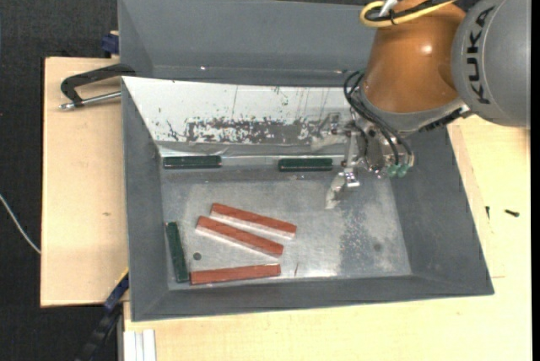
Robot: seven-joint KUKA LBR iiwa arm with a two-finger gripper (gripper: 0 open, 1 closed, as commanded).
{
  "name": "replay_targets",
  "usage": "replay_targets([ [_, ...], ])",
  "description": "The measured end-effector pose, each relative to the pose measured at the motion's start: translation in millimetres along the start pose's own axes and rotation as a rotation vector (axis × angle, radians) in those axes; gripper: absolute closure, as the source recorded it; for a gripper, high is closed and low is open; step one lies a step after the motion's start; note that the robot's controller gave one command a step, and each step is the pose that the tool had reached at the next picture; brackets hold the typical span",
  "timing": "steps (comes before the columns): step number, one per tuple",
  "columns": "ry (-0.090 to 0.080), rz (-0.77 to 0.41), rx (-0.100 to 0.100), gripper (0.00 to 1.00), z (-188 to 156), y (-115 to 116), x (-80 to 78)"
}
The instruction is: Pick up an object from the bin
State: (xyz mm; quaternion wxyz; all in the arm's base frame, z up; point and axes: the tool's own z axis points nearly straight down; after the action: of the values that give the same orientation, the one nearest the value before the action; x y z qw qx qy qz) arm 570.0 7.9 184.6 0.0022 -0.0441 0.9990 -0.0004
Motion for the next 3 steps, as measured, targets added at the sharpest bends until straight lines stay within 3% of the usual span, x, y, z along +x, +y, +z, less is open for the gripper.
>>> replay_targets([
  [1, -0.001, -0.061, -0.002, 0.0, 70.9, 16.6, -4.5],
  [2, 0.004, -0.268, -0.003, 1.0, 101.1, 94.4, 23.6],
  [3, 0.004, -0.268, -0.003, 1.0, 101.1, 94.4, 23.6],
])
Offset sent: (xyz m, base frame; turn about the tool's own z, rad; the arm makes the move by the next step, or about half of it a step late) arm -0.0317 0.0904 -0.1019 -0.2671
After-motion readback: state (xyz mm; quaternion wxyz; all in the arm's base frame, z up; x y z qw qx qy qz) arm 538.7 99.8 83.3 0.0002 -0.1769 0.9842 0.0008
